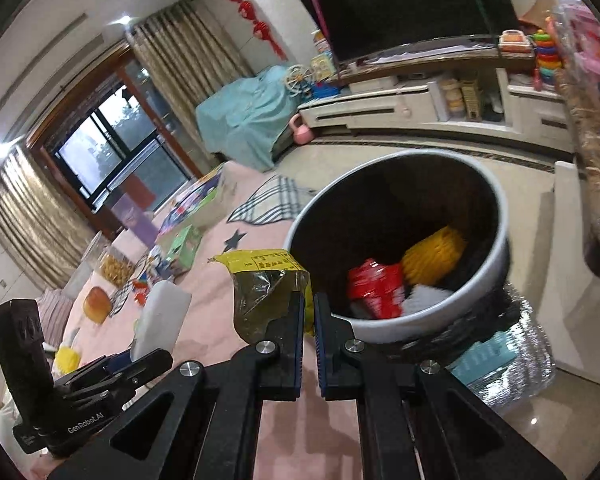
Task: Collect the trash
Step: 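Carry paper towel and yellow packet over the bin and open both tools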
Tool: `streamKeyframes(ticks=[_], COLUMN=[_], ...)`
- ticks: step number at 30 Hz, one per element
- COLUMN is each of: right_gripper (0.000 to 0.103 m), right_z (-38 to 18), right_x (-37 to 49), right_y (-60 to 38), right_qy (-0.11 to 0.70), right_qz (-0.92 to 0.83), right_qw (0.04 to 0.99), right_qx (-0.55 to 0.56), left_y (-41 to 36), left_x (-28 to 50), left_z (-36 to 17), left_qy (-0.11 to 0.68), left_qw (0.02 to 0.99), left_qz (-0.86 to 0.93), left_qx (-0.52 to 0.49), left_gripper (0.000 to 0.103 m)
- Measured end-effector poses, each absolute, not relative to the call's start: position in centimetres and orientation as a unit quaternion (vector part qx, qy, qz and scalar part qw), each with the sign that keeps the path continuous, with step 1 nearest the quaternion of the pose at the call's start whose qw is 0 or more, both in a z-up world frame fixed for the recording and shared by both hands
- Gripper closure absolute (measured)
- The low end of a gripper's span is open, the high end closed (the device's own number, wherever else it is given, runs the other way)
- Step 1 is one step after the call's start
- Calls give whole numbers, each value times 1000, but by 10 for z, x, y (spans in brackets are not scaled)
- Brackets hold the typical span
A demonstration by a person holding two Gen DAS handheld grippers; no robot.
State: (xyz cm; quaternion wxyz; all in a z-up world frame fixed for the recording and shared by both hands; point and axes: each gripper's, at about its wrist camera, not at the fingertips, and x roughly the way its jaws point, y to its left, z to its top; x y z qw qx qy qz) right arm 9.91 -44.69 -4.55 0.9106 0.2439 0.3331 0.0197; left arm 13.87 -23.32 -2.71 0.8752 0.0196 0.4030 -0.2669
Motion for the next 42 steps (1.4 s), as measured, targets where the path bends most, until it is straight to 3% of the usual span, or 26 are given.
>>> streamKeyframes(ticks=[16, 35, 40, 42], right_gripper=[98, 98, 95, 92], right_z=[-49, -58, -61, -63], right_x=[114, 136, 140, 142], right_y=[-499, -518, -520, -521], right_qy=[336, 352, 360, 362], right_qz=[-26, -36, -38, -40], right_qw=[908, 903, 900, 899], right_qx=[247, 243, 245, 245], left_y=[-316, -356, -362, -363], left_x=[171, 198, 200, 200], left_z=[-23, -36, -37, -37], left_qy=[414, 437, 441, 443], left_qw=[854, 838, 837, 834], left_qz=[-310, -317, -315, -318], left_qx=[57, 77, 79, 79], left_gripper=[57, 56, 54, 46])
